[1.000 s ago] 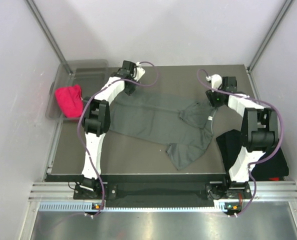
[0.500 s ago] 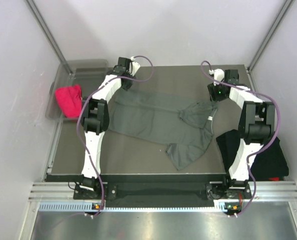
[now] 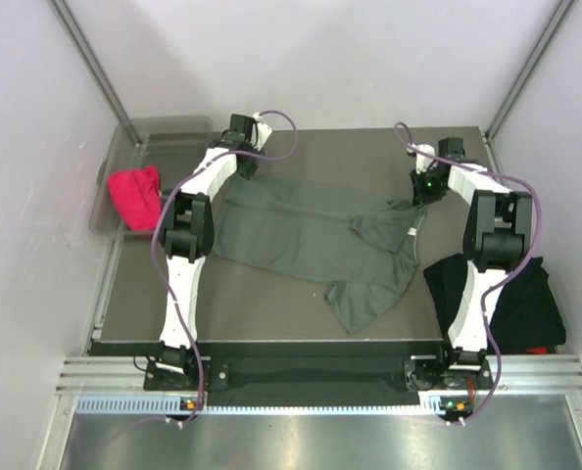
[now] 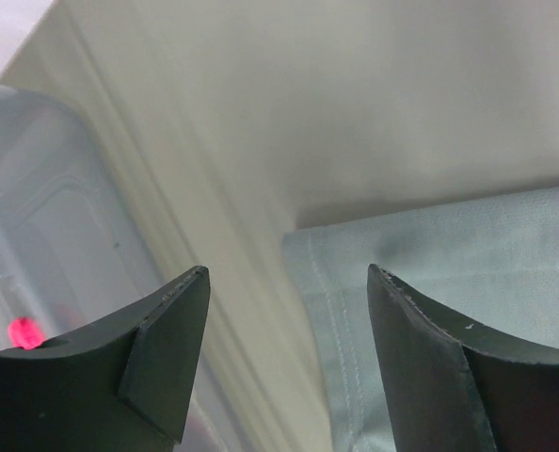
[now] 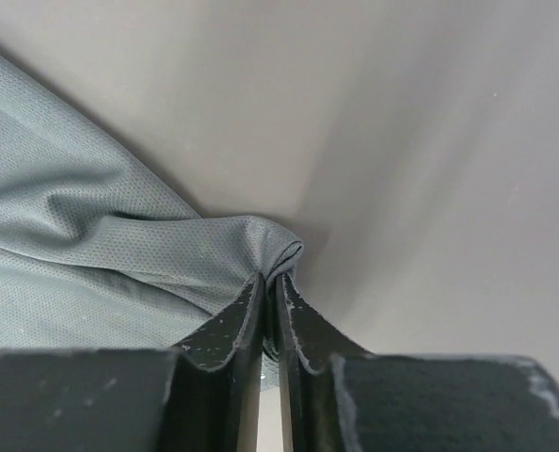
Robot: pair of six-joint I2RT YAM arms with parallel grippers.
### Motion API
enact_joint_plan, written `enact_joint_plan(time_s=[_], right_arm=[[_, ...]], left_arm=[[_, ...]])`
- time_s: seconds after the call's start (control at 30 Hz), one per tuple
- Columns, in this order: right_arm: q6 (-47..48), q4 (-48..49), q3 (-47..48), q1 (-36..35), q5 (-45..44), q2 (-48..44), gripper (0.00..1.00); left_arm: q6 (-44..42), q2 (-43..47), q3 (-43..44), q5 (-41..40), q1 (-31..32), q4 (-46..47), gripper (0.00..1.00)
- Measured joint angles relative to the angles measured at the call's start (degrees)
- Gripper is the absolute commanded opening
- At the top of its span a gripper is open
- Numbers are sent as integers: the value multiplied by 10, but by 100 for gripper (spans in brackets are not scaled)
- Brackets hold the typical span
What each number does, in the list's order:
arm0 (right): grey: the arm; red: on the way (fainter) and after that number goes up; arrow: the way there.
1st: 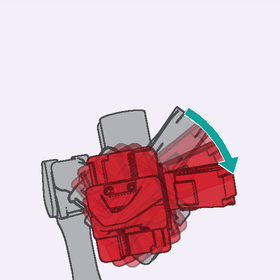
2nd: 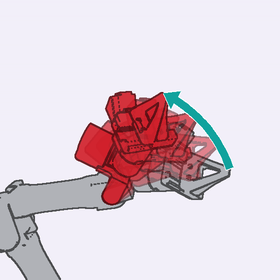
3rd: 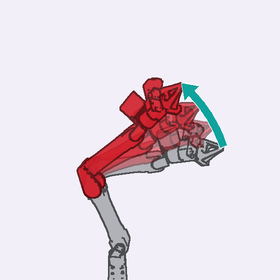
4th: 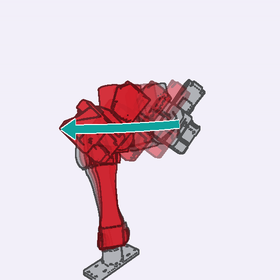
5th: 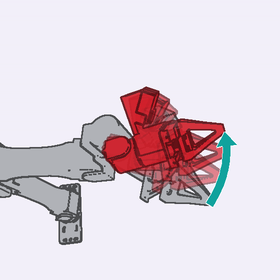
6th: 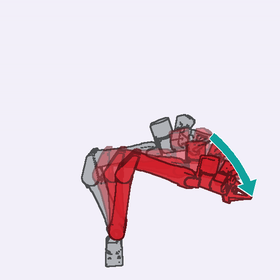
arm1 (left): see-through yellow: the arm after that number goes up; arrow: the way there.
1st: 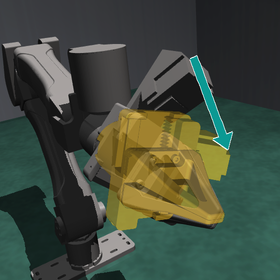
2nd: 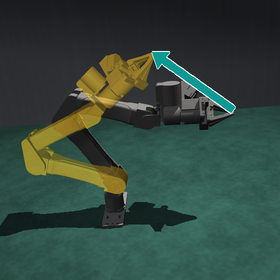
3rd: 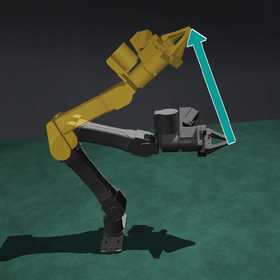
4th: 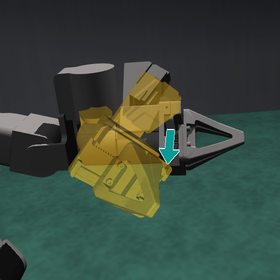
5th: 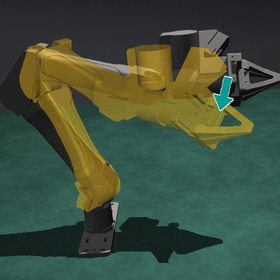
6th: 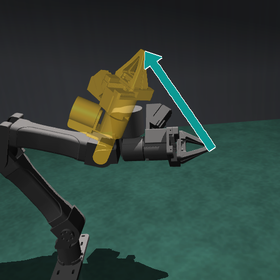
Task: Fold and stack the t-shirts
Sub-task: Fold the tshirt
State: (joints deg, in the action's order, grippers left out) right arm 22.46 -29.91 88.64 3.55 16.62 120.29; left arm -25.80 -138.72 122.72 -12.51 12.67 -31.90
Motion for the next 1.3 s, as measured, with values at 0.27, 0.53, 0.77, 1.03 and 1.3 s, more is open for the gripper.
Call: enact_joint_plan(time_s=[0.27,0.53,0.77,1.03,1.3], right_arm=[[1,-11,36,0,-10,23,6],[-5,-21,122,0,-19,76,6],[-11,-28,145,0,-21,89,6],[-16,-50,220,-1,-32,135,8],[-22,-62,294,-1,-45,177,39]], left_arm=[[34,-70,100,54,-16,-34,74],[49,-71,103,68,-28,-47,64],[62,-71,103,89,-29,-50,55],[73,-71,94,97,-33,-49,53],[86,-69,81,90,-37,-23,61]])
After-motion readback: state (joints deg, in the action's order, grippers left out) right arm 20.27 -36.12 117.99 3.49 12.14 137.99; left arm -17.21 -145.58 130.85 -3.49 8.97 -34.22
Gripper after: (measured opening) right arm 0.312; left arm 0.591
